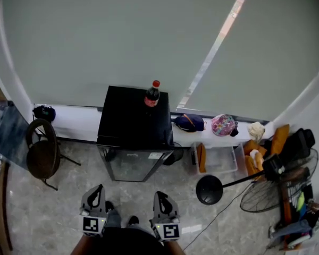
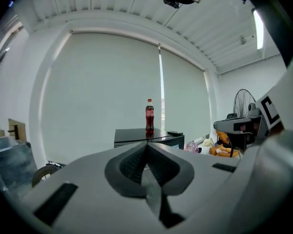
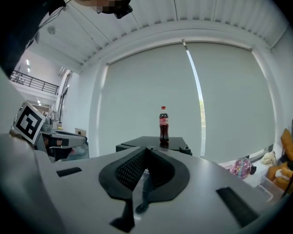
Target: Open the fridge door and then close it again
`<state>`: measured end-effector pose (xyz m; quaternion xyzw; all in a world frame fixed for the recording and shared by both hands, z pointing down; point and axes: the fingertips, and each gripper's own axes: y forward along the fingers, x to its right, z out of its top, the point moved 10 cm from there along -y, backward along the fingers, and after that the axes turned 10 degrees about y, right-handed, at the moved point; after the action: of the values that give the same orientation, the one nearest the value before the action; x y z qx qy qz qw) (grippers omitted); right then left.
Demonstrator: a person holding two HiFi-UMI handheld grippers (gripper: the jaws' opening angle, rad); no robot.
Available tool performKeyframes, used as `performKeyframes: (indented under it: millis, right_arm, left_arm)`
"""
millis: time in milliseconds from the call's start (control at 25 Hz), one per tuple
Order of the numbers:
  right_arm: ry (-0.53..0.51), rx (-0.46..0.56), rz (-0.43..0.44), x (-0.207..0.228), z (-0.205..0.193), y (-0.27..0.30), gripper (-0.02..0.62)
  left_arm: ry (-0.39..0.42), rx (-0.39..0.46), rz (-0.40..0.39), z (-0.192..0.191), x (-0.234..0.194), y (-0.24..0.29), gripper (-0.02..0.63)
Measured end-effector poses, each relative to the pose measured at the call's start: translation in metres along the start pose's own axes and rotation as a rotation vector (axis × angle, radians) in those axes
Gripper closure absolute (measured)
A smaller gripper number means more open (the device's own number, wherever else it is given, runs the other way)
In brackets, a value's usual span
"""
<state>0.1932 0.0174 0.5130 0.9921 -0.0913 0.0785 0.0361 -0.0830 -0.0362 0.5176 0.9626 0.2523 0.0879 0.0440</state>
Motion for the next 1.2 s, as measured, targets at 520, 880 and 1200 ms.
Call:
performKeyframes:
  millis: [520, 880, 1200]
  right_arm:
    - [0.029, 0.112, -0.031, 0.003, 0.014, -0.036, 0.584]
    - [-0.023, 0.107, -0.065, -0.010, 0.013, -0.033, 0.584]
    - [-0.033, 0.115, -0.066, -0.016, 0.020, -0.031, 0.584]
  left_arm:
    - [0.050, 0.020, -0.017, 0.025, 0.018, -0.027, 0.600]
    - [0.057, 0.027, -0.023, 0.022, -0.004, -0.027, 0.600]
    - [0.041, 0.042, -0.027, 0.027, -0.010, -0.021, 0.600]
